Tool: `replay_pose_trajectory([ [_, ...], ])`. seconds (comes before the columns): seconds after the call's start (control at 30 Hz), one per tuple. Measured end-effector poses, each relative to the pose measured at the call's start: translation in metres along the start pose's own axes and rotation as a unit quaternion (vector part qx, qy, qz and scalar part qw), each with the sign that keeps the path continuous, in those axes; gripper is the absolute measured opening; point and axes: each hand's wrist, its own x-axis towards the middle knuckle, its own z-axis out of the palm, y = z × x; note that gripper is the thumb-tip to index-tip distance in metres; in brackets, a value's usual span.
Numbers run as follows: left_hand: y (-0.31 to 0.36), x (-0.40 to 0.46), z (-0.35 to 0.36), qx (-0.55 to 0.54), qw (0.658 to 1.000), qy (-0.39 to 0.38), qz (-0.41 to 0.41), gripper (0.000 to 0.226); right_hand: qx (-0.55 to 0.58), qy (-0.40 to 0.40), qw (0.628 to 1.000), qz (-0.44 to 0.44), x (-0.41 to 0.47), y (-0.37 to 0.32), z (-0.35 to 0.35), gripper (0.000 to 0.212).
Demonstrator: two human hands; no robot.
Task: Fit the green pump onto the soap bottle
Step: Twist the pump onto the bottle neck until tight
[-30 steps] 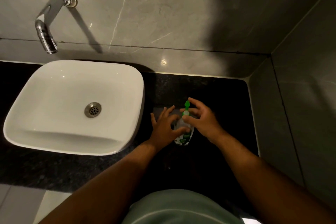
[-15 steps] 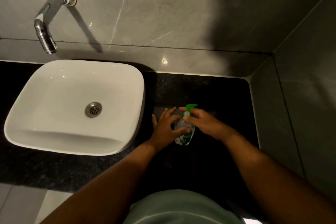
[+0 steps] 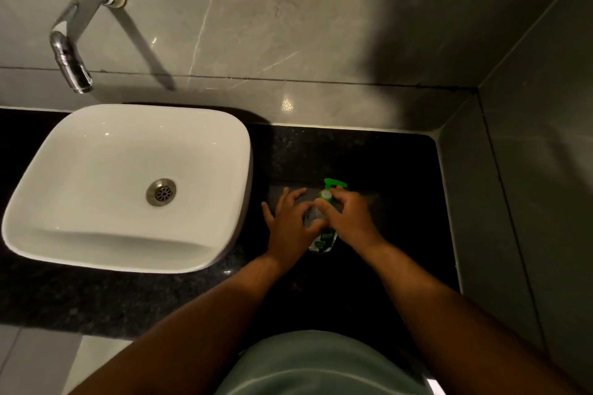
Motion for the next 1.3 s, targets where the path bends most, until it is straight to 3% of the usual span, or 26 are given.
replay_pose_trajectory([
  [0.13,0.004,-0.004,0.0,0.035,0.999,0.0,-0.004,0.043,-0.11,0.064,0.992,-0.015,-0.005,-0.002,0.01,0.036],
  [0.43,0.009,-0.007,0.001,0.068,0.997,0.022,-0.004,0.04,-0.174,0.112,0.978,0.011,-0.01,-0.006,0.014,0.043],
  [0.63,0.002,-0.003,0.002,0.049,0.998,0.03,0.036,0.039,-0.089,0.092,0.991,0.034,-0.014,-0.005,0.008,0.062],
  [0.8,0.002,0.002,0.002,-0.012,0.998,-0.013,0.055,0.05,-0.038,0.094,0.994,0.044,-0.026,-0.004,-0.001,0.059],
  [0.97,-0.01,-0.004,0.004,0.015,0.997,-0.035,0.062,0.057,-0.076,-0.008,0.997,0.018,-0.04,0.001,-0.019,0.068],
  [1.07,-0.007,-0.006,0.007,0.017,0.998,-0.027,0.056,0.061,-0.103,-0.005,0.994,0.047,-0.051,0.004,-0.043,0.055],
  [1.2,-0.005,-0.01,0.009,0.02,0.999,-0.008,0.047,0.067,-0.037,0.036,0.999,0.008,-0.06,-0.016,-0.07,0.034],
  [1.3,-0.005,-0.012,0.007,0.02,0.999,-0.005,0.048,0.066,-0.077,0.021,0.997,-0.023,-0.057,-0.041,-0.075,0.025],
])
